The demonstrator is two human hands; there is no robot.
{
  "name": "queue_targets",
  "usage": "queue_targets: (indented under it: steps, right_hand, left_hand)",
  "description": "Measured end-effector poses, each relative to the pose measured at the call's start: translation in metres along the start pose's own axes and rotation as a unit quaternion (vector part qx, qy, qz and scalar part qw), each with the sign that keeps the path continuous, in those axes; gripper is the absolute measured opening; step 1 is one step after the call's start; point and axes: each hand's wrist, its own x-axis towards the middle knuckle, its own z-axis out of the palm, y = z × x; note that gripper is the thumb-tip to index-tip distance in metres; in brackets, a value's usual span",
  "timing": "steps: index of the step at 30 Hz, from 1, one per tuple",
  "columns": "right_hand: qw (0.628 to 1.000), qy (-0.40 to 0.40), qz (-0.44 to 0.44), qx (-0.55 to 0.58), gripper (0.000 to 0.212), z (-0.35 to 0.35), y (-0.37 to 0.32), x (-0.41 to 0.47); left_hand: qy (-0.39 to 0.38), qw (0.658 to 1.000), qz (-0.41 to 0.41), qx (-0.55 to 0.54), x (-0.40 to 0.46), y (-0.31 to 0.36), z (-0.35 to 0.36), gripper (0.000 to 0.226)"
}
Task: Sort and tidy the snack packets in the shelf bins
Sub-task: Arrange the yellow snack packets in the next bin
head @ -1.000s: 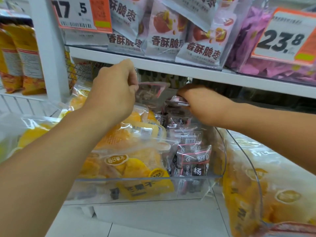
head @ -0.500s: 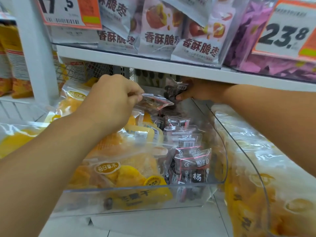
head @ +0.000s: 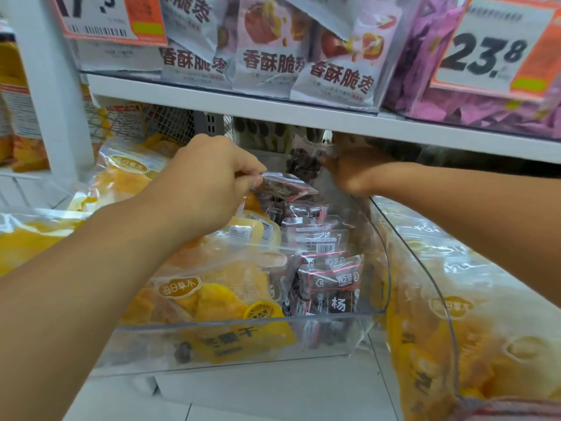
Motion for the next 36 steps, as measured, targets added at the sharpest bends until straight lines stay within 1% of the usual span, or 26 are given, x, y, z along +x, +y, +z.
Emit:
queue_targets:
  steps: [1,2,4,6,8,9,11,13,15,18,20,22,24,28,32,34,36]
  right_hand:
    - [1.000,-0.009,-0.014,-0.025,0.062,-0.002,0.001,-0.003]
    - [0.999,-0.009,-0.024,-0.034,0.063,-0.002,0.001,-0.006]
    - [0.998,0.031,-0.045,-0.029,0.072,-0.002,-0.003,-0.011]
    - [0.991,0.066,-0.103,-0.059,0.075,-0.004,-0.012,-0.020]
    - [0.981,0.072,-0.161,-0.085,0.075,-0.004,-0.019,-0.032]
    - [0.978,0.071,-0.175,-0.093,0.076,-0.002,-0.023,-0.038]
    - [0.979,0.075,-0.166,-0.086,0.076,-0.002,-0.026,-0.045]
    - [0.984,0.077,-0.132,-0.096,0.071,-0.004,-0.024,-0.041]
    - [0.989,0.031,-0.096,-0.104,0.072,-0.005,-0.020,-0.029]
    - [0.996,-0.062,-0.039,-0.053,0.078,-0.001,-0.019,-0.014]
    - [0.996,-0.081,-0.013,-0.029,0.081,0.002,-0.023,-0.011]
    - [0.997,-0.076,-0.002,-0.010,0.082,0.001,-0.029,-0.016]
    - [0.998,-0.064,-0.011,-0.002,0.083,-0.001,-0.032,-0.029]
    - [0.996,-0.048,-0.079,0.002,0.081,-0.005,-0.030,-0.058]
    - [0.985,-0.062,-0.147,-0.060,0.068,-0.014,-0.025,-0.070]
    - [0.975,-0.099,-0.170,-0.101,0.065,-0.015,-0.025,-0.068]
    - [0.972,-0.169,-0.139,-0.081,0.067,-0.014,-0.026,-0.059]
  left_hand:
    - [0.000,1.000,0.000,0.001,0.000,0.000,0.000,0.018]
    - [0.001,1.000,-0.001,-0.001,0.000,0.001,0.000,0.017]
    - [0.004,1.000,-0.003,-0.007,0.001,0.001,0.000,0.016]
    - [0.007,1.000,-0.004,-0.010,0.001,0.001,0.000,0.016]
    - [0.006,1.000,-0.003,-0.008,0.001,0.001,0.000,0.016]
    - [0.006,1.000,-0.001,-0.006,0.001,0.001,0.000,0.017]
    - [0.003,1.000,0.005,-0.004,0.001,0.000,-0.001,0.017]
    - [-0.003,1.000,0.007,-0.008,0.001,0.000,-0.001,0.017]
    - [-0.007,1.000,0.008,-0.013,0.000,0.000,0.000,0.018]
    - [-0.011,1.000,0.001,-0.014,-0.001,0.002,0.000,0.018]
    - [-0.009,1.000,0.000,-0.014,-0.001,0.002,-0.001,0.018]
    - [-0.007,1.000,-0.001,-0.015,-0.001,0.002,-0.001,0.017]
    - [-0.009,1.000,-0.001,-0.015,0.000,0.002,0.001,0.017]
    - [-0.011,1.000,-0.005,-0.017,-0.001,0.002,-0.001,0.019]
    - [-0.015,1.000,-0.002,-0.018,-0.001,0.003,-0.003,0.018]
    - [-0.014,1.000,-0.008,-0.019,-0.001,0.004,-0.003,0.018]
    - [-0.016,1.000,-0.010,-0.015,-0.001,0.004,-0.002,0.019]
